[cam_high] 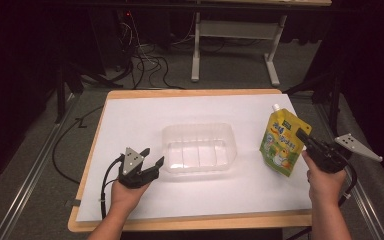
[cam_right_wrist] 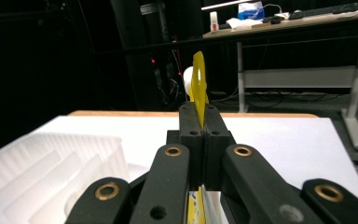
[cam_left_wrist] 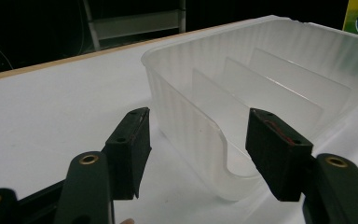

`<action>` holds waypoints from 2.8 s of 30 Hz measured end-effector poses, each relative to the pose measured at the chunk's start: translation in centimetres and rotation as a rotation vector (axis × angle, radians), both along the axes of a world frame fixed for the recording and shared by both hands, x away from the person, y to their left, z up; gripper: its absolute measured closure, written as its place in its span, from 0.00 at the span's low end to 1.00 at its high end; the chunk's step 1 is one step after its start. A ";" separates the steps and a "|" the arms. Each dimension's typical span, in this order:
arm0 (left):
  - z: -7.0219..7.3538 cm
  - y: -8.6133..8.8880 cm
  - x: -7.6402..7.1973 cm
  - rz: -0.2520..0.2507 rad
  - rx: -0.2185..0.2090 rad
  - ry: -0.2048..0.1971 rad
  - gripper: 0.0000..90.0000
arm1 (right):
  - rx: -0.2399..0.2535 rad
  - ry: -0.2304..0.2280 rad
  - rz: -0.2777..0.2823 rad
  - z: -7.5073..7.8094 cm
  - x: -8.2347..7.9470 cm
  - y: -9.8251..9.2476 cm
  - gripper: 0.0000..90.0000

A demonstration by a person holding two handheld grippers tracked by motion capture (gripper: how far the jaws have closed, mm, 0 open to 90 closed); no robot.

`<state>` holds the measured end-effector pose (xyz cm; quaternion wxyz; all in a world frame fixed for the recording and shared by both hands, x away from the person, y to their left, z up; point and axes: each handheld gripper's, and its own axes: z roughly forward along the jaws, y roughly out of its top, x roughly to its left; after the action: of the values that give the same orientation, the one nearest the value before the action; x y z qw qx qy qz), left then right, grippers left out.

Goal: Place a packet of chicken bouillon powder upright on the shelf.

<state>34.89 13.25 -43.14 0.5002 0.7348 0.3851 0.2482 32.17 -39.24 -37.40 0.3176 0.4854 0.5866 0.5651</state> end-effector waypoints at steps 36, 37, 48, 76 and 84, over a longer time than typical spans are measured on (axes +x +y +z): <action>-0.5 -1.7 1.2 -0.028 0.016 0.026 0.47 | -0.143 0.130 0.006 -2.5 -2.4 1.8 0.91; -0.5 -1.7 1.2 -0.032 0.022 0.027 0.47 | -0.147 0.125 0.005 -2.5 -2.5 1.9 0.96; -1.1 -2.4 1.6 -0.025 0.044 0.043 0.59 | -0.126 0.139 -0.012 -2.2 -2.3 2.1 1.00; -1.2 -4.0 0.8 -0.038 0.059 0.041 0.77 | -0.009 0.023 -0.050 1.0 -3.5 2.3 1.00; -1.2 -5.8 0.6 -0.081 0.045 0.051 0.75 | 0.026 -0.039 -0.051 3.0 -3.8 2.7 1.00</action>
<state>35.45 7.46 -44.36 0.4834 0.7669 0.3619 0.2175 28.34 -36.53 -34.42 0.3370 0.4933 0.5602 0.5738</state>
